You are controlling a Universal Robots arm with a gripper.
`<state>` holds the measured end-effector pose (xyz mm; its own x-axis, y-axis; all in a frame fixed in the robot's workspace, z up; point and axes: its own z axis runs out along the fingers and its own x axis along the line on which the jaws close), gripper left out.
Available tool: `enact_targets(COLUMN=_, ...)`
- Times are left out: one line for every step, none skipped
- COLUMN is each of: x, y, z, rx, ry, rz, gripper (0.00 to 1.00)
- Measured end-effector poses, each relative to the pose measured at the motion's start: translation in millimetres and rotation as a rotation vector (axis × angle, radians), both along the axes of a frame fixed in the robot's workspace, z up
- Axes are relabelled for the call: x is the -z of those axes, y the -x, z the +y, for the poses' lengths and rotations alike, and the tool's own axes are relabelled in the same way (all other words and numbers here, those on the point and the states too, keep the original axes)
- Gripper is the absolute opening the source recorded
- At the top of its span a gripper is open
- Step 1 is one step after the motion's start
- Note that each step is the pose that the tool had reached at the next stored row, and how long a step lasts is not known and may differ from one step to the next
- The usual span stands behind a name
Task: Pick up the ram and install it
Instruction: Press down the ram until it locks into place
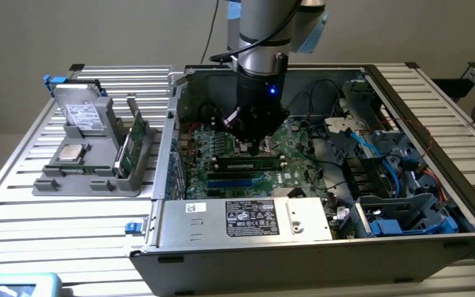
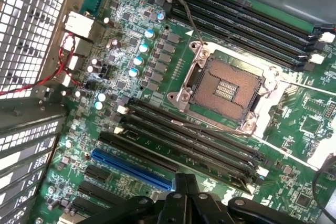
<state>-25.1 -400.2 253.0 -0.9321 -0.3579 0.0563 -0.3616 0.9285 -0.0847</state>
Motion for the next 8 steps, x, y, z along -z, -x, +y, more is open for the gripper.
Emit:
enact_targets(x=0.0, y=0.0, z=0.0, rx=0.011, ry=0.0000, rz=-0.0007, gripper=0.11)
enact_targets(x=0.0, y=0.0, z=0.0, rx=0.023, ry=0.0000, rz=-0.0013, gripper=0.11)
enact_targets(x=0.0, y=0.0, z=0.0, rx=0.034, ry=0.0000, rz=-0.0020, gripper=0.11)
enact_targets(x=0.0, y=0.0, z=0.0, rx=0.045, ry=0.0000, rz=-0.0025, gripper=0.11)
enact_targets(x=0.0, y=0.0, z=0.0, rx=0.057, ry=0.0000, rz=-0.0031, gripper=0.11)
enact_targets(x=0.0, y=0.0, z=0.0, rx=0.067, ry=0.0001, rz=-0.0038, gripper=0.11)
enact_targets(x=0.0, y=0.0, z=0.0, rx=0.078, ry=0.0001, rz=-0.0045, gripper=0.11)
enact_targets(x=0.0, y=0.0, z=0.0, rx=0.089, ry=0.0001, rz=-0.0053, gripper=0.11)
